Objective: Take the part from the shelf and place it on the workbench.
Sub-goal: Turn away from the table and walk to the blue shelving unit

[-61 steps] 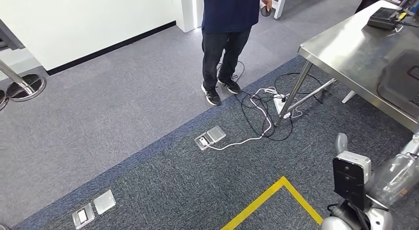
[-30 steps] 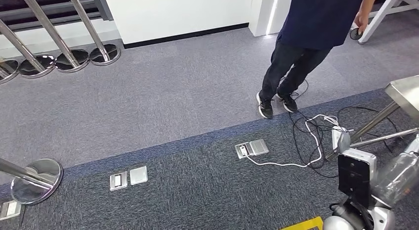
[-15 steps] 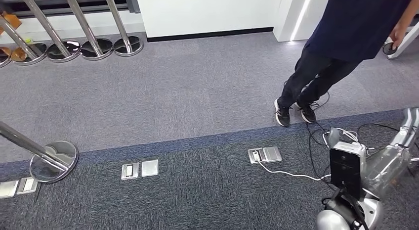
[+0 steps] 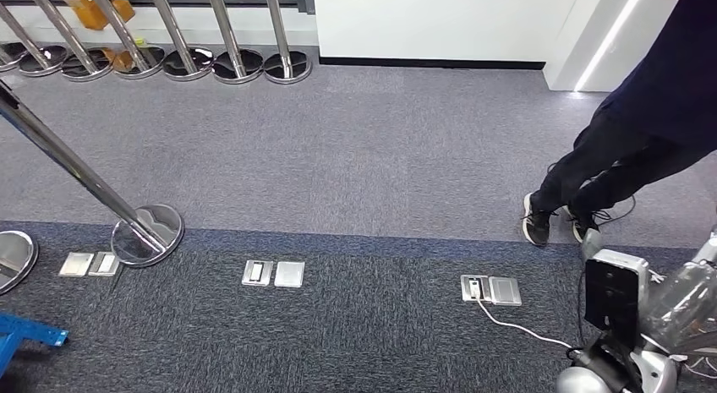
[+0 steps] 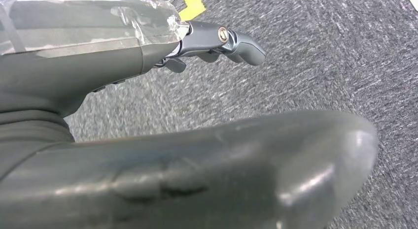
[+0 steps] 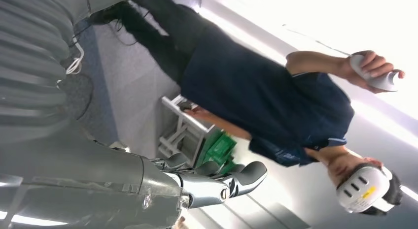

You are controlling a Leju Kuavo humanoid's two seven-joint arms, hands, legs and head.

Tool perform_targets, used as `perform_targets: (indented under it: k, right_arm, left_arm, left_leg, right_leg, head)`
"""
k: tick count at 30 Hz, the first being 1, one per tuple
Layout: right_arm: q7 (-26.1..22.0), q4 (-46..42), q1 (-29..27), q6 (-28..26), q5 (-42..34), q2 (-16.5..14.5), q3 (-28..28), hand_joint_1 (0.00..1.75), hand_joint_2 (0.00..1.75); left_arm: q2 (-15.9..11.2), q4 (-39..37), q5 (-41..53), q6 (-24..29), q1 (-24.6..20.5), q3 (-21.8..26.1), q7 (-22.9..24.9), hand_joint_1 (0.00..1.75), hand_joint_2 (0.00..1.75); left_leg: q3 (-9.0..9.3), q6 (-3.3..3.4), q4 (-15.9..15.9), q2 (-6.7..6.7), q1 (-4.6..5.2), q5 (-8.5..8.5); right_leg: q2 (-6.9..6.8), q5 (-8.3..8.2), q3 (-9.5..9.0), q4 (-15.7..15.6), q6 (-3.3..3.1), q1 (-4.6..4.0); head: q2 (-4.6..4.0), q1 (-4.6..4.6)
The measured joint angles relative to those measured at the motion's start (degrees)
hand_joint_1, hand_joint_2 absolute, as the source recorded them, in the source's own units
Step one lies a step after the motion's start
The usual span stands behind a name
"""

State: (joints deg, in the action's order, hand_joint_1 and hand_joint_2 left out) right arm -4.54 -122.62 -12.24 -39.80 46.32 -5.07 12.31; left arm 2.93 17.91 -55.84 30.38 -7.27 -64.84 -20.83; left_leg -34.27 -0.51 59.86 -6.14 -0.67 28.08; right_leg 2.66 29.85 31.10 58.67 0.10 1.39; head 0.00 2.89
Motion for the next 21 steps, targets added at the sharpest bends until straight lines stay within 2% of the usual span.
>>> perform_targets:
  k: [1, 3, 4, 5, 6, 7, 8, 10, 11, 12, 13, 14, 16, 18, 19, 20, 21]
  right_arm:
    - [0.0, 0.0, 0.1, 0.0, 0.0, 0.0, 0.0, 0.00, 1.75]
    - [-0.1, 0.1, 0.1, 0.0, 0.1, 0.0, 0.1, 0.00, 1.75]
    - [0.0, 0.2, 0.1, 0.0, 0.2, 0.0, 0.1, 0.00, 1.75]
    - [0.0, 0.2, 0.1, 0.0, 0.2, 0.0, 0.1, 0.00, 1.75]
    - [0.1, 0.3, 0.2, 0.0, 0.3, 0.0, 0.1, 0.00, 1.75]
    - [0.2, 0.3, 0.2, 0.0, 0.4, 0.0, 0.1, 0.00, 1.75]
    - [0.3, 0.4, 0.3, 0.0, 0.4, 0.0, 0.1, 0.00, 1.75]
    - [0.5, 0.4, 0.4, 0.0, 0.5, 0.1, 0.2, 0.00, 1.75]
    - [0.5, 0.5, 0.5, 0.0, 0.6, 0.2, 0.4, 0.00, 1.75]
    - [0.6, 0.5, 0.6, 0.0, 0.6, 0.2, 0.4, 0.00, 1.75]
    - [0.7, 0.5, 0.6, 0.0, 0.7, 0.2, 0.5, 0.00, 1.75]
    - [0.7, 0.5, 0.7, 0.0, 0.7, 0.3, 0.6, 0.00, 1.75]
    - [0.8, 0.5, 0.9, 0.0, 0.9, 0.4, 0.6, 0.00, 1.75]
    - [1.1, 0.6, 0.9, 0.0, 1.0, 0.7, 0.9, 0.00, 1.75]
    - [1.3, 0.7, 0.9, 0.0, 1.2, 0.8, 1.0, 0.00, 1.75]
    - [1.6, 0.8, 0.9, 0.0, 1.3, 1.0, 1.2, 0.00, 1.75]
    - [1.9, 0.8, 0.9, 0.0, 1.4, 1.2, 1.2, 0.00, 1.75]
  left_arm:
    - [0.0, 0.0, 0.0, 0.0, 0.0, 0.0, 0.0, 0.00, 0.00]
    - [0.0, 0.0, 0.0, 0.0, -0.2, 0.0, 0.0, 0.00, 0.00]
    - [0.0, 0.0, 0.0, 0.0, -0.3, 0.0, 0.0, 0.00, 0.00]
    - [0.0, 0.0, 0.0, 0.0, -0.3, 0.0, 0.0, 0.00, 0.00]
    - [0.0, 0.0, 0.0, 0.0, -0.2, 0.0, 0.0, 0.00, 0.00]
    - [0.0, 0.0, 0.0, 0.0, -0.2, 0.0, 0.0, 0.00, 0.00]
    - [0.0, 0.0, 0.0, 0.0, -0.1, 0.0, 0.0, 0.00, 0.00]
    - [0.0, 0.0, 0.0, 0.0, -0.2, 0.0, 0.0, 0.00, 0.00]
    - [0.0, 0.0, 0.0, 0.0, -0.2, 0.0, 0.0, 0.00, 0.00]
    - [0.0, 0.0, 0.0, 0.0, -0.2, 0.0, 0.0, 0.00, 0.00]
    - [0.0, 0.0, 0.0, -0.1, -0.2, 0.0, 0.0, 0.00, 0.00]
    - [0.0, 0.0, 0.0, -0.1, -0.1, 0.0, 0.0, 0.00, 0.00]
    - [0.0, 0.0, -0.1, -0.1, 0.0, 0.0, 0.0, 0.00, 0.00]
    - [0.0, 0.0, -0.1, -0.1, -0.1, 0.0, 0.0, 0.00, 0.00]
    - [0.0, 0.0, -0.1, -0.1, -0.2, 0.0, 0.0, 0.00, 0.00]
    - [0.0, 0.0, -0.1, -0.1, -0.2, 0.0, 0.0, 0.00, 0.00]
    - [0.0, -0.1, -0.1, -0.1, -0.2, 0.0, 0.0, 0.00, 0.00]
  left_leg:
    - [-0.72, -0.23, 1.8, 1.38, 0.08, 1.07]
    - [-3.76, -0.57, 8.4, 4.38, 0.19, 4.46]
    - [-5.56, -0.70, 12.1, 5.00, 0.12, 5.95]
    - [-6.75, -0.75, 14.5, 5.24, 0.07, 6.62]
    - [-6.96, -0.72, 15.0, 5.37, 0.05, 6.25]
    - [-6.01, -0.60, 13.2, 5.53, 0.06, 4.87]
    - [-4.15, -0.38, 9.6, 5.99, 0.13, 2.90]
    - [-0.51, 0.25, 2.4, 8.04, 0.61, 0.25]
    - [0.38, 0.57, 0.4, 8.81, 0.89, -0.19]
    - [0.56, 0.83, -0.4, 9.11, 1.18, -0.03]
    - [0.46, 1.10, -0.6, 8.65, 1.32, -0.05]
    - [0.56, 1.39, -0.8, 8.15, 1.21, -0.15]
    - [0.99, 2.00, -1.6, 7.21, 0.91, -0.45]
    - [1.27, 2.44, -2.0, 6.25, 0.73, -0.59]
    - [1.26, 2.56, -2.0, 5.68, 0.72, -0.59]
    - [1.27, 2.60, -1.9, 5.02, 0.72, -0.56]
    - [1.31, 2.59, -1.9, 4.34, 0.70, -0.54]
  right_leg:
    - [-0.81, -0.09, -0.17, -0.2, -0.38, 0.01]
    - [-2.52, 0.01, -0.37, -0.4, -0.90, -0.23]
    - [-3.42, 0.11, -0.41, -0.4, -1.08, -0.38]
    - [-4.24, 0.21, -0.47, -0.3, -1.18, -0.50]
    - [-5.00, 0.32, -0.56, -0.3, -1.22, -0.58]
    - [-5.71, 0.47, -0.72, -0.3, -1.20, -0.62]
    - [-6.36, 0.66, -0.98, -0.3, -1.12, -0.64]
    - [-7.49, 1.15, -1.47, -0.3, -0.71, -0.82]
    - [-7.98, 1.35, -1.64, -0.3, -0.46, -0.91]
    - [-8.45, 1.50, -1.75, -0.3, -0.18, -0.99]
    - [-8.95, 1.59, -1.91, -0.3, 0.10, -1.03]
    - [-9.08, 1.80, -2.09, -0.4, 0.40, -0.94]
    - [-6.84, 2.99, -1.79, 1.0, 0.96, -0.72]
    - [-3.72, 6.02, 0.99, 6.7, 1.23, -0.55]
    - [-3.13, 7.59, 3.07, 10.5, 1.29, -0.54]
    - [-2.93, 8.39, 4.90, 13.6, 1.36, -0.52]
    - [-2.85, 8.03, 5.90, 14.9, 1.41, -0.48]
  head:
    - [0.00, -0.42]
    - [0.00, -1.32]
    - [0.00, -1.64]
    - [0.00, -1.75]
    - [0.00, -1.83]
    - [0.00, -1.93]
    - [0.00, -2.05]
    - [0.00, -2.30]
    - [0.00, -2.32]
    - [0.00, -2.30]
    - [0.00, -2.27]
    - [0.00, -2.22]
    - [0.00, -2.11]
    - [0.00, -1.60]
    - [0.00, -1.29]
    - [0.00, -0.97]
    - [0.00, -0.73]
